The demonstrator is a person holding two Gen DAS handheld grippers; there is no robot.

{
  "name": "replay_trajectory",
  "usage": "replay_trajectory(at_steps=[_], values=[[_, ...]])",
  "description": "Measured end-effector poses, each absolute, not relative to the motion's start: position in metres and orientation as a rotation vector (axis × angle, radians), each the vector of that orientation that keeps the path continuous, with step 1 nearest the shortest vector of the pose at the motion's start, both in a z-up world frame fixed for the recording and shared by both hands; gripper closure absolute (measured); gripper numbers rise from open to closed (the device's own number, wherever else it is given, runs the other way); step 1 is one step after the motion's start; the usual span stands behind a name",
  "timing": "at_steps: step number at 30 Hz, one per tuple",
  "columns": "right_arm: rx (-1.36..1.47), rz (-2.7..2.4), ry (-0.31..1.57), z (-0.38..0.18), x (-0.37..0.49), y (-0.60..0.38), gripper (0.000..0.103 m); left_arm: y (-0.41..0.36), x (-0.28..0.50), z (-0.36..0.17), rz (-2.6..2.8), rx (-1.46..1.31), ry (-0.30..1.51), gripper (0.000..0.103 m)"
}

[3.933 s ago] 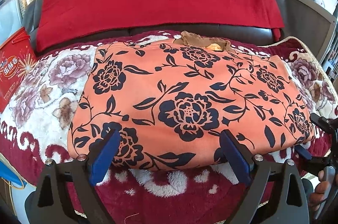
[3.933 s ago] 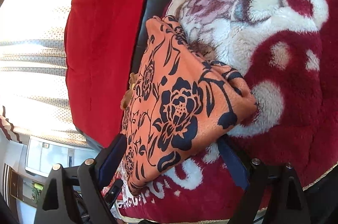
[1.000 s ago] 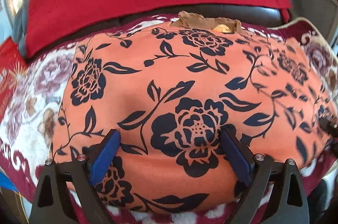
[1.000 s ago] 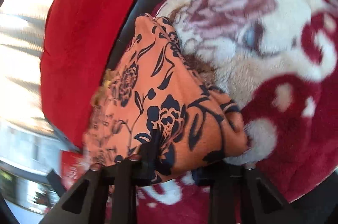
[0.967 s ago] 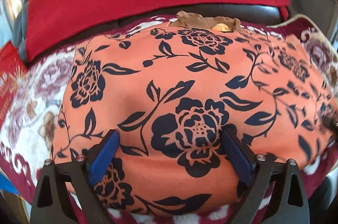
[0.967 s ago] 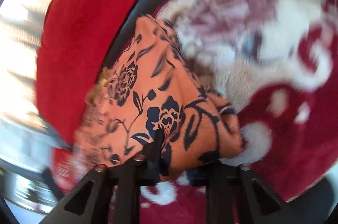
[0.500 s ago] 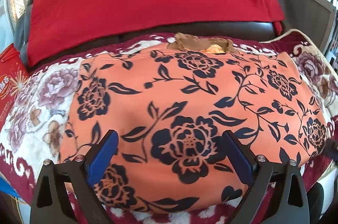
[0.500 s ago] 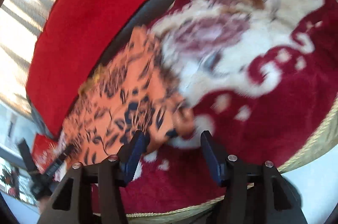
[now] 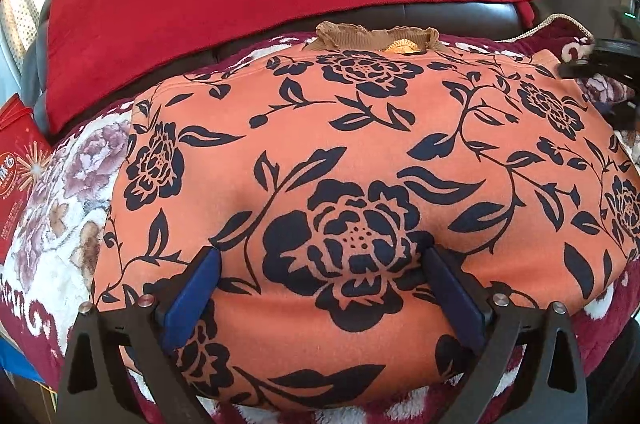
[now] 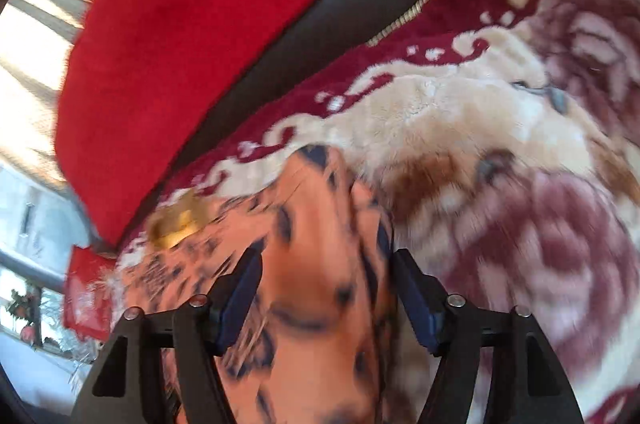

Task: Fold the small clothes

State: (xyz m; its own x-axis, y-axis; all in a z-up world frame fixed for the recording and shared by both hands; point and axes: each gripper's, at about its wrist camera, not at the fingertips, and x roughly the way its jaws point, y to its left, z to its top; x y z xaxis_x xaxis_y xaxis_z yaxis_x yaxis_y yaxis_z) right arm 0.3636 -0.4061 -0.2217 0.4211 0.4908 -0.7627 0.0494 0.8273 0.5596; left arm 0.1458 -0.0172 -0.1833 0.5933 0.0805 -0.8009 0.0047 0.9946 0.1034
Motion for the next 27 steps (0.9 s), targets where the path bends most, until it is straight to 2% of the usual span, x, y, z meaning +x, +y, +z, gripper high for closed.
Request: replay_trajectory(at_steps=[1,2,5,9,11,18,19,22,24,25,27], values=[[0.533,0.296,1.142,-0.228,0.368,-0.403,0.069,-0.017,0.147,-0.184,0.044,0.097,0.934,0.001],[0.508,0.304,1.144,-0.226,0.368,-0.398,0.079,-0.016,0.147,-0.184,0.043,0.096,0.933,0.0],[0.391,0.268,1.013,-0.194,0.349,-0.389,0.086,-0.014,0.148,-0.186,0.033,0.09,0.924,0.0],[0.507,0.183,1.08,-0.228,0.355,-0.411,0.084,-0.016,0.147,-0.186,0.043,0.101,0.92,0.0],[0.554,0.175,1.038,-0.217,0.346,-0.414,0.075,-0.013,0.149,-0.181,0.026,0.091,0.946,0.0],[0.554,0.282,0.932,-0.157,0.282,-0.401,0.076,-0.003,0.14,-0.17,0.051,0.038,0.959,0.0],[0.567,0.322,0.93,-0.154,0.27,-0.396,0.073,-0.003,0.139,-0.169,0.057,0.026,0.962,0.0],[0.613,0.435,0.997,-0.177,0.242,-0.381,0.029,-0.005,0.134,-0.165,0.061,0.011,0.965,0.0],[0.597,0.338,1.066,-0.203,0.239,-0.385,0.034,-0.007,0.129,-0.159,0.057,0.022,0.952,0.0],[0.669,0.313,1.071,-0.211,0.234,-0.395,0.045,-0.007,0.126,-0.155,0.053,0.03,0.944,0.0],[0.72,0.291,1.038,-0.198,0.223,-0.403,0.044,-0.006,0.119,-0.148,0.054,0.043,0.92,0.0]])
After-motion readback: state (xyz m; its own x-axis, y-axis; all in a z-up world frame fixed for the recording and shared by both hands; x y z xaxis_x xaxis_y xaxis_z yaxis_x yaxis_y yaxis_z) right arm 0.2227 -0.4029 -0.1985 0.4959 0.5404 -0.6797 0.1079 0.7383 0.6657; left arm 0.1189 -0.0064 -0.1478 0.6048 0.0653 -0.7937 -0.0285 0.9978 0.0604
